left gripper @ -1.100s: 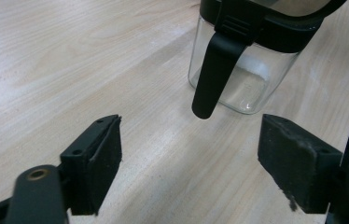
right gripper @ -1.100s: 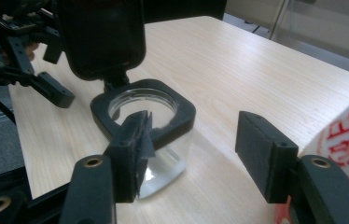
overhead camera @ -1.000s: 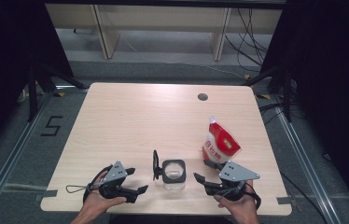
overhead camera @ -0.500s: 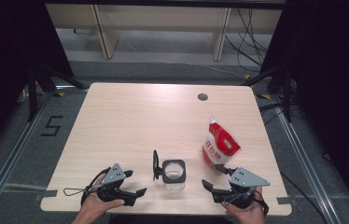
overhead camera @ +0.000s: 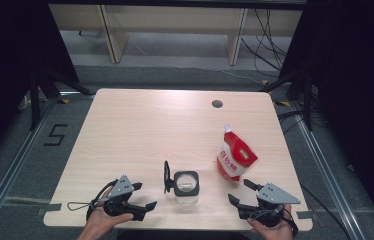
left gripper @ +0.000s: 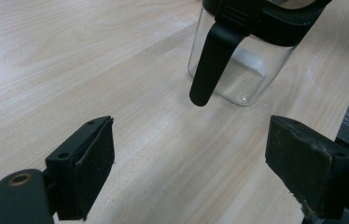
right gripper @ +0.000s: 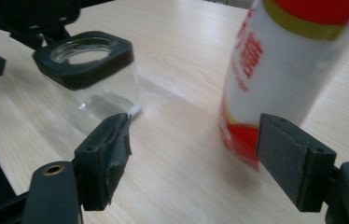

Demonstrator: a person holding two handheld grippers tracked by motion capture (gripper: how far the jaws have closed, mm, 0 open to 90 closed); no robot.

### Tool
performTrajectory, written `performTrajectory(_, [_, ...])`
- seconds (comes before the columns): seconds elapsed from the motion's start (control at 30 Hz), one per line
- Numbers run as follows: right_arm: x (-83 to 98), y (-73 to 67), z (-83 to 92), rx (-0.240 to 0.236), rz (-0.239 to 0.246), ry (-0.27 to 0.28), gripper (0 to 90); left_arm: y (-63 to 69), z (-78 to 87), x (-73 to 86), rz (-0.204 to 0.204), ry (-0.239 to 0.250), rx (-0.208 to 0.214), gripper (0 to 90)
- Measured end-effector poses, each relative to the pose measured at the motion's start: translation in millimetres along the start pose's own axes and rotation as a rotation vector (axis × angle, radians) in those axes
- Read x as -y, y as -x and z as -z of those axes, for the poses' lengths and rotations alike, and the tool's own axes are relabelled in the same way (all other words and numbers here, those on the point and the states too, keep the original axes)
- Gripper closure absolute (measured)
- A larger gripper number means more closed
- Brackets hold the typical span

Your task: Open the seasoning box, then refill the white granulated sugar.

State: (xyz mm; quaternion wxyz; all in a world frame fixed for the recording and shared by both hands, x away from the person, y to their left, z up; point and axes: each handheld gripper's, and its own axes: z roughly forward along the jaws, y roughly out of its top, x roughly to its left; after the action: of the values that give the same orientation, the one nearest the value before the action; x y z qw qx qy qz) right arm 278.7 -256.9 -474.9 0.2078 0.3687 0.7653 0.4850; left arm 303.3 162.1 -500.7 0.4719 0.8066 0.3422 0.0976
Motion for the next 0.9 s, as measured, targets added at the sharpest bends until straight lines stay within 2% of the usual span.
performTrajectory(0.03, [0.5, 3.3, 0.0, 0.003, 0.021, -0.002, 27.2, 0.2, 0.4, -0.2, -0.006, -0.009, 0.0, 15.2])
performTrajectory(0.13, [2.3, 4.2, 1.6, 0.023, -0.026, -0.007, 26.7, 0.4, -0.3, 0.6, -0.006, -0.007, -0.007, 15.2])
performTrajectory(0.2, [2.8, 7.9, 1.6, 0.027, -0.009, -0.007, 26.1, -0.6, -0.1, 0.5, -0.01, -0.02, -0.008, 15.2])
performTrajectory(0.27, [3.3, 9.4, 1.0, 0.038, -0.011, -0.002, 25.5, -0.3, -0.2, 0.3, -0.006, -0.012, -0.008, 15.2])
performTrajectory(0.3, [3.6, 9.9, 1.1, 0.032, -0.025, -0.001, 25.4, 0.5, 0.1, -0.1, 0.0, -0.008, -0.01, 15.2])
performTrajectory(0.33, [3.9, 10.5, 2.2, 0.049, -0.038, -0.005, 25.2, 0.8, 0.0, 0.0, 0.009, 0.001, -0.005, 15.2])
performTrajectory(0.37, [4.4, 13.3, 1.1, 0.042, -0.029, 0.001, 24.6, 0.3, 0.5, 0.6, 0.003, 0.003, -0.007, 15.2])
performTrajectory(0.4, [4.4, 14.4, 1.7, 0.044, -0.039, 0.003, 23.9, 0.4, 0.6, 1.1, 0.009, 0.002, -0.007, 15.2])
performTrajectory(0.47, [4.2, 15.3, 2.3, 0.053, -0.038, 0.014, 23.1, -2.1, 0.2, 1.1, -0.017, 0.001, -0.009, 15.2])
performTrajectory(0.57, [5.1, 15.6, 1.4, 0.064, -0.055, -0.001, 21.5, -1.4, 0.5, 0.5, -0.018, -0.009, -0.014, 15.2])
performTrajectory(0.6, [4.9, 18.0, 0.6, 0.054, -0.046, -0.002, 21.6, -1.0, -0.6, 0.8, -0.014, 0.004, -0.006, 15.2])
performTrajectory(0.63, [5.0, 19.2, -0.7, 0.051, -0.033, -0.006, 21.8, 0.4, -0.7, 0.9, 0.007, 0.0, -0.009, 15.2])
performTrajectory(0.67, [4.8, 19.2, 0.2, 0.068, -0.038, -0.013, 21.7, 0.2, 0.0, -0.1, 0.0, -0.009, -0.007, 15.2])
performTrajectory(0.7, [4.4, 21.5, -0.7, 0.065, -0.04, -0.002, 21.6, -0.4, 0.4, -0.5, -0.006, -0.017, -0.003, 15.2])
performTrajectory(0.73, [4.3, 23.0, -2.6, 0.063, -0.035, 0.003, 21.5, -0.6, -0.9, -0.1, -0.009, -0.009, -0.006, 15.2])
performTrajectory(0.77, [4.3, 25.0, -3.7, 0.081, -0.035, 0.001, 21.0, 0.0, -2.1, -0.1, -0.014, -0.001, 0.0, 15.2])
performTrajectory(0.8, [3.8, 23.9, -4.2, 0.08, -0.074, -0.005, 20.5, -0.2, -1.5, -0.1, -0.025, -0.019, -0.005, 15.2])
performTrajectory(0.83, [3.5, 25.0, -5.5, 0.08, -0.087, -0.001, 20.2, 1.4, -1.9, 1.1, -0.008, -0.016, -0.006, 15.2])
performTrajectory(0.87, [3.3, 28.8, -8.0, 0.074, -0.049, 0.005, 20.1, 1.9, -1.7, 1.2, -0.013, -0.014, -0.006, 15.2])
performTrajectory(0.9, [3.4, 29.2, -8.8, 0.074, -0.062, 0.004, 20.1, 0.6, -0.8, 1.1, -0.042, -0.016, -0.008, 15.2])
